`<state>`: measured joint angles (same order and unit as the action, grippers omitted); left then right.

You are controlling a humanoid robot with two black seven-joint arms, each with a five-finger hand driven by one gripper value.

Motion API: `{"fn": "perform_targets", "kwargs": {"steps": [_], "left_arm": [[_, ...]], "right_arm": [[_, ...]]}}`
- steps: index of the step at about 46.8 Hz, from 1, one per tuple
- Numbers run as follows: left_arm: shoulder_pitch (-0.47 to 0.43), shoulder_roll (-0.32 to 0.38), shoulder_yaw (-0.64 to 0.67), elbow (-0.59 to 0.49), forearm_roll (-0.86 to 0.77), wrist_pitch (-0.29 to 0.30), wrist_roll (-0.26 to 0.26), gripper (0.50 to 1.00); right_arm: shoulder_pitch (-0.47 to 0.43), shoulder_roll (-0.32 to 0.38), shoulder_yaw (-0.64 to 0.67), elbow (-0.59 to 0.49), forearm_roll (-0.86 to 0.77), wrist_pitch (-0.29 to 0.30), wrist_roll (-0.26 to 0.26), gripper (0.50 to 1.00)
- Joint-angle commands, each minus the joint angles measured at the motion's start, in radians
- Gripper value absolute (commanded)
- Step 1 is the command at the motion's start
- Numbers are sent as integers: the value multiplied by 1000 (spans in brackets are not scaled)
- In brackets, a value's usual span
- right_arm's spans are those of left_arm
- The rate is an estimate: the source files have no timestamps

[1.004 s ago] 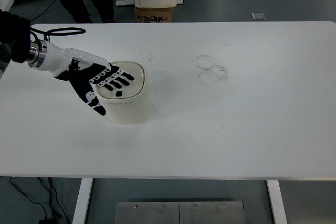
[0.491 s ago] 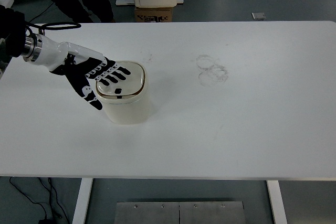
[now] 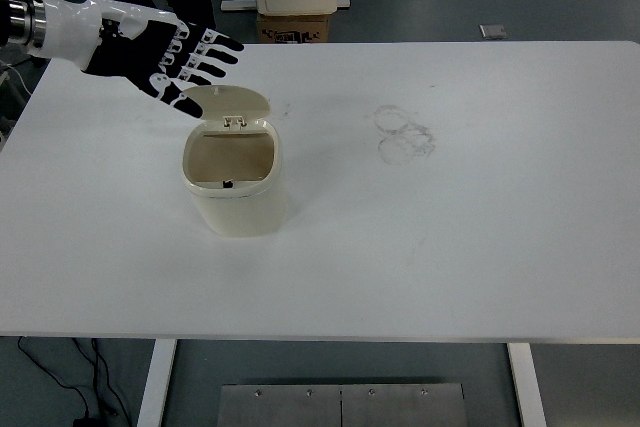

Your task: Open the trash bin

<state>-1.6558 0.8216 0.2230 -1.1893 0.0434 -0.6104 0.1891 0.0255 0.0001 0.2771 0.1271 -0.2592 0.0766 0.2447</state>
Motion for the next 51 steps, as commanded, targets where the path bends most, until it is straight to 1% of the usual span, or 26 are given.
{"fn": "perform_targets", "kwargs": {"steps": [1, 6, 13, 20, 24, 27, 35, 39, 42, 44, 47, 51], "left_arm": [[34, 4, -11, 37, -36, 0, -2, 1000], [83, 10, -54, 106, -91, 0, -2, 1000], [166, 10, -148, 227, -148, 0, -2, 1000], [261, 8, -275, 335, -188, 0, -3, 1000], [327, 5, -369, 388, -200, 0, -10, 1000], [387, -1, -450, 428, -200, 0, -31, 1000], [539, -19, -678, 504, -186, 0, -114, 1000], [597, -47, -749, 534, -186, 34, -164, 1000], [634, -56, -789, 569, -186, 44, -197, 1000], [659, -64, -815, 597, -188, 46, -211, 1000], [691, -97, -861, 649, -188, 46, -223, 1000], [729, -131, -924, 718, -188, 40, -223, 1000]], "right_arm": [[1, 0, 1, 0, 0, 0, 1, 991], [1, 0, 1, 0, 0, 0, 1, 991], [1, 0, 1, 0, 0, 0, -1, 991], [1, 0, 1, 0, 0, 0, 1, 991], [1, 0, 1, 0, 0, 0, -1, 991], [2, 0, 1, 0, 0, 0, 1, 991], [2, 0, 1, 0, 0, 0, -1, 991], [1, 0, 1, 0, 0, 0, 1, 991], [2, 0, 1, 0, 0, 0, -1, 991], [1, 0, 1, 0, 0, 0, 1, 991], [2, 0, 1, 0, 0, -1, 1, 991], [1, 0, 1, 0, 0, 0, -1, 991]]}}
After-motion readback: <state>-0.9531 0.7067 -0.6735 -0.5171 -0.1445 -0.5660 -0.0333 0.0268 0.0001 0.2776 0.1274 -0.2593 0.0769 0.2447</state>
